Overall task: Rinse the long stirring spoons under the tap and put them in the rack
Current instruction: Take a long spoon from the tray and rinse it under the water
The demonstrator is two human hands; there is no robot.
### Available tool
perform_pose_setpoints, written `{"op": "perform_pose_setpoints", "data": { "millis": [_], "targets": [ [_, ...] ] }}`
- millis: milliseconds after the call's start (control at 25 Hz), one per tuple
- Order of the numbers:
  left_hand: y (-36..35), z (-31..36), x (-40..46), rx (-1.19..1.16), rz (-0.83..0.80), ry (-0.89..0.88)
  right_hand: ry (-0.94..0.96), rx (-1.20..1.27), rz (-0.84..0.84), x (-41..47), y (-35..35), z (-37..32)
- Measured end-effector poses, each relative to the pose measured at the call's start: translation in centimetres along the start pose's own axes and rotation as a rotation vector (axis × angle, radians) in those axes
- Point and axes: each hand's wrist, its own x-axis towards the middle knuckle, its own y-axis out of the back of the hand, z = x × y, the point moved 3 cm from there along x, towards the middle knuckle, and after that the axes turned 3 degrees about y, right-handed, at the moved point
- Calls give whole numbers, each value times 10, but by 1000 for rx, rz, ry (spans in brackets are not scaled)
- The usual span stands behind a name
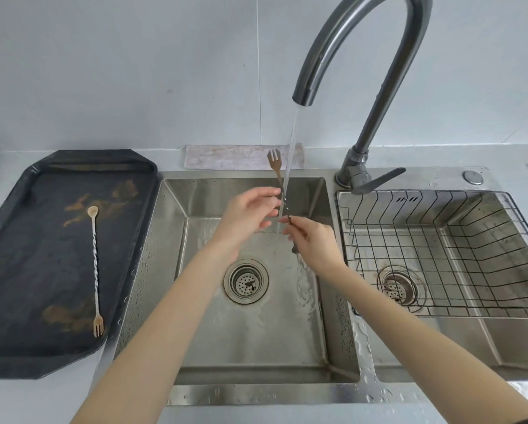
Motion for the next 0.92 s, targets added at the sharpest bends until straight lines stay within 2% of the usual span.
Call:
{"op": "perform_pose_setpoints", "data": {
  "millis": [240,920],
  "targets": [
    [-12,16,3,49,-54,-112,-195,142,-92,-16,-12,9],
    [-20,38,19,31,53,-145,-258,167,-38,-20,-4,12]
  ]
}}
